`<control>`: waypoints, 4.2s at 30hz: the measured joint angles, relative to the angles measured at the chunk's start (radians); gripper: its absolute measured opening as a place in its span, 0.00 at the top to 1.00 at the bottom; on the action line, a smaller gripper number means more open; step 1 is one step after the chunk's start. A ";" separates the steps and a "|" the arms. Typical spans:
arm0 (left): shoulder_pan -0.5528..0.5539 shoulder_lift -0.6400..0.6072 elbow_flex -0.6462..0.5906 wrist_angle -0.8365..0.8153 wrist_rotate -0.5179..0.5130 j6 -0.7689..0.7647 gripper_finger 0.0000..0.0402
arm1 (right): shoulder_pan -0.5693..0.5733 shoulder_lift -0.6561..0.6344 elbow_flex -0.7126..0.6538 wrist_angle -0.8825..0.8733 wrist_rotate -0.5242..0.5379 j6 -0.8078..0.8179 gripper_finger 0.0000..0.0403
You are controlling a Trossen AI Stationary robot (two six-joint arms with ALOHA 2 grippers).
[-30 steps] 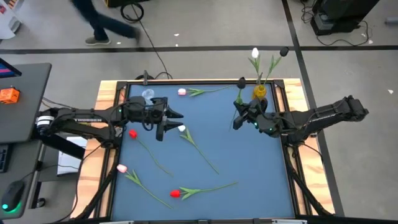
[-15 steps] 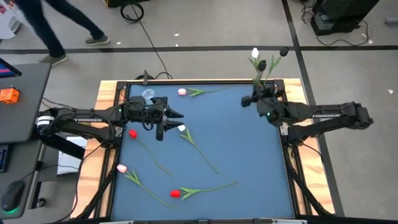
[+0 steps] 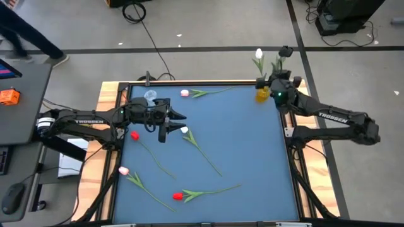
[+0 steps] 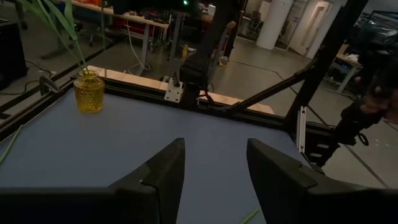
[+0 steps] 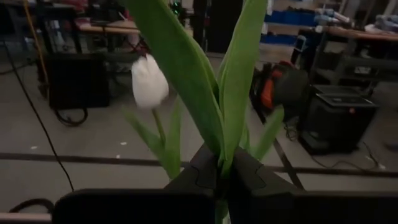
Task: Sort flowers into vase by color
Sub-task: Put the black tulip into the yellow vase, then put the white tulip into the yellow vase
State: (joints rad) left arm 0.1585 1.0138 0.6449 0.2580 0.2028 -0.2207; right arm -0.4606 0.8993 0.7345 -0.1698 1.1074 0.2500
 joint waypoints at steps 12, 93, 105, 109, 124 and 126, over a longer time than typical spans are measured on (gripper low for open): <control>0.000 0.000 0.000 0.000 0.000 0.000 0.56 | -0.228 0.040 0.000 0.175 -0.231 -0.123 0.95; 0.000 0.000 0.001 0.000 0.000 -0.001 0.56 | -0.248 0.003 0.000 -0.538 -1.410 0.537 0.68; 0.000 0.000 0.001 0.000 0.000 -0.001 0.56 | -0.087 0.004 0.000 -0.543 -1.363 0.532 0.68; 0.000 0.000 0.001 0.000 0.000 -0.001 0.56 | -0.040 0.003 0.000 -0.538 -1.371 0.562 0.68; 0.000 0.000 0.001 0.000 0.000 0.000 0.56 | 0.021 0.112 0.001 0.012 -1.566 0.555 0.68; 0.000 0.000 0.001 0.000 0.000 -0.001 0.56 | 0.046 0.126 0.001 0.015 -1.546 0.579 0.68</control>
State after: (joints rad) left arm 0.1587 1.0142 0.6460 0.2577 0.2029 -0.2214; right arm -0.4147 1.0254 0.7353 -0.1545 -0.4381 0.8295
